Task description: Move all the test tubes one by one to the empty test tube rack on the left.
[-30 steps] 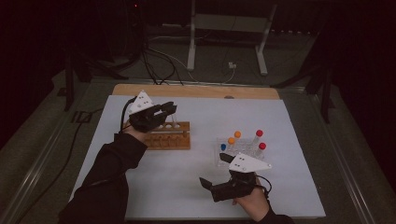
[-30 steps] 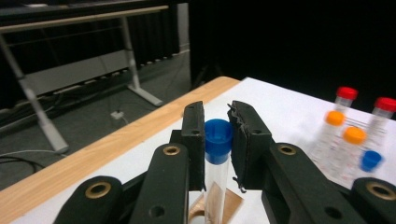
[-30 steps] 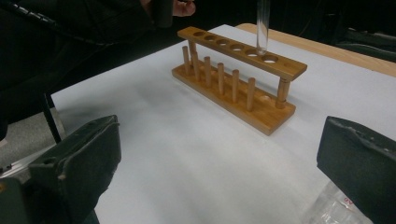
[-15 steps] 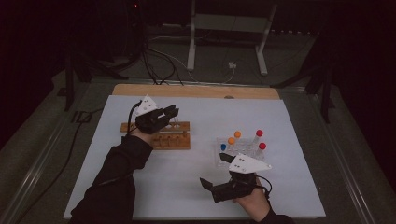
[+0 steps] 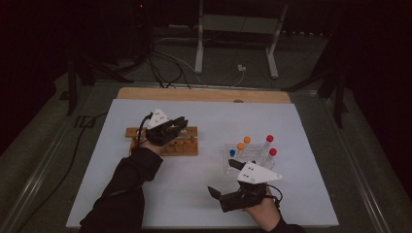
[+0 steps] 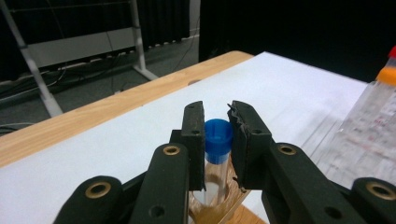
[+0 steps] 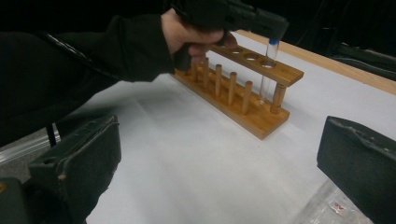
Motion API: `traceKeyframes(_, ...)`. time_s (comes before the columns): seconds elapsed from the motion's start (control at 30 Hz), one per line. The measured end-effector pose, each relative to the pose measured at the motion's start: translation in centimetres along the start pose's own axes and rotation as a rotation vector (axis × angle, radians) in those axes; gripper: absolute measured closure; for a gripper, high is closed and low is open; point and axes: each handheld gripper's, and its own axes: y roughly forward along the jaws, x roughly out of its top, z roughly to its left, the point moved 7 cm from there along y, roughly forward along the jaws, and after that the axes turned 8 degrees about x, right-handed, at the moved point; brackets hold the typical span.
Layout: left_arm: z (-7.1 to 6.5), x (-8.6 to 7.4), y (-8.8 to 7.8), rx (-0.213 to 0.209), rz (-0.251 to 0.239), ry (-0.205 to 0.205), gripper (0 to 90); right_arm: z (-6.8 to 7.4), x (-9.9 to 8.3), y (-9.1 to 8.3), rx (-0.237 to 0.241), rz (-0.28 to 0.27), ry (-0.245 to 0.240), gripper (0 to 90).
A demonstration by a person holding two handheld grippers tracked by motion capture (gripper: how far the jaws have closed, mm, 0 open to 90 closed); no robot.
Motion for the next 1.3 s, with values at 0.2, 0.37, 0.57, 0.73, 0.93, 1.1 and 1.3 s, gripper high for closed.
traceKeyframes(0.2, -0.1, -0.7, 0.3, 0.009, 0.007, 0.002, 77.6, 0.0, 0.1, -0.2, 0.004, -0.017, 0.001, 0.0)
traceKeyframes(0.37, -0.1, -0.7, 0.2, -0.003, 0.016, 0.005, 77.3, 0.0, 0.4, -0.4, -0.009, -0.031, 0.009, 0.0)
traceKeyframes(0.57, -0.4, -0.6, 0.3, -0.013, 0.050, 0.011, 74.8, -0.2, 1.2, -1.3, -0.017, -0.048, -0.002, 0.0)
traceKeyframes(0.73, -0.7, 0.2, -0.4, -0.028, 0.044, 0.023, 54.3, -0.8, 2.2, -2.4, -0.002, -0.062, 0.016, 0.0)
traceKeyframes(0.93, -1.1, 2.2, -2.6, -0.077, 0.030, -0.006, 23.0, -2.3, 3.1, -3.9, -0.026, -0.089, 0.043, 0.0)
traceKeyframes(1.1, -1.7, 2.8, -4.8, -0.128, 0.047, -0.014, 7.3, -3.5, 3.5, -4.8, -0.078, -0.098, 0.058, 0.0)
traceKeyframes(1.3, -2.6, 2.4, -7.6, -0.179, 0.047, -0.011, 2.1, -4.9, 3.4, -4.9, -0.154, -0.093, 0.110, 0.0)
